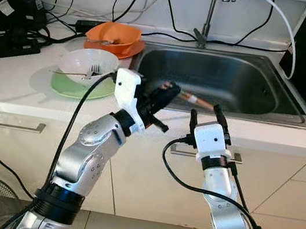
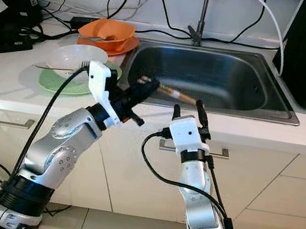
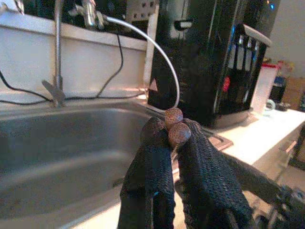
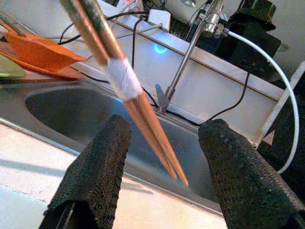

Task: Kitchen organization

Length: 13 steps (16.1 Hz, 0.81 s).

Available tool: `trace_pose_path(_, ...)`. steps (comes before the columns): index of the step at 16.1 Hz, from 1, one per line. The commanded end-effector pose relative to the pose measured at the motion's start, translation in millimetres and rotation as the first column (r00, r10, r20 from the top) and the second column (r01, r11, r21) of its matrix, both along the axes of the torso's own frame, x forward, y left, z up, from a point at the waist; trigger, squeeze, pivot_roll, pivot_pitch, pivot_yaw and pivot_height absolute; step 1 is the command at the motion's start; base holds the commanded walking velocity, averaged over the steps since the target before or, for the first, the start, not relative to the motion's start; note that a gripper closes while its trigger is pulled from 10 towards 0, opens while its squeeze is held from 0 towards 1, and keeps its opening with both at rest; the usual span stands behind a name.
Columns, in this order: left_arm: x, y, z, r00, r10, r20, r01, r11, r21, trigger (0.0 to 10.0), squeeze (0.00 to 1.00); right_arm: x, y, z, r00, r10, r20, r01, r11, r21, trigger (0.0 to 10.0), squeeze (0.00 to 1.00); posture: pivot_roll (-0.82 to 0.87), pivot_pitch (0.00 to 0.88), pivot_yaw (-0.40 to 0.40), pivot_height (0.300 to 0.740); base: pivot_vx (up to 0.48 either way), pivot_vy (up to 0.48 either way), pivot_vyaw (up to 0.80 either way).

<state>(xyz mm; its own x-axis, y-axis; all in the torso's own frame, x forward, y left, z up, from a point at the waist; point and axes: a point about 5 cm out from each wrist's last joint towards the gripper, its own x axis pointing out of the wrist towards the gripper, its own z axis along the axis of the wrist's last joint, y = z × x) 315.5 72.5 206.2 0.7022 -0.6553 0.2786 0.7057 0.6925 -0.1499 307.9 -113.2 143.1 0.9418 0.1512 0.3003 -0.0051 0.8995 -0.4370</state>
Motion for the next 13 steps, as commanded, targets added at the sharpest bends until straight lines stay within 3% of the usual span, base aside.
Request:
trace_pose_path(1,-3.2,-1.1,4.5,1.000,-0.023,0.021,0.022,1.000,0.017,10.0,0.00,3.0,1.8,3.1,1.000,0.001,0.011,-0.001,1.000,-0.002,10.0,0.00,0.00,0.000,0.087,0.740,0.000,0.000,0.00)
trace_pose_path(13,-6.7,-3.4,6.0,0.997,-0.078,0.026,0.077,0.996,0.054,10.0,0.00,4.5,7.1,3.5,1.000,0.023,0.005,-0.023,1.000,0.006,10.0,0.00,0.01,0.000,0.079,0.740,0.000,0.000,0.00)
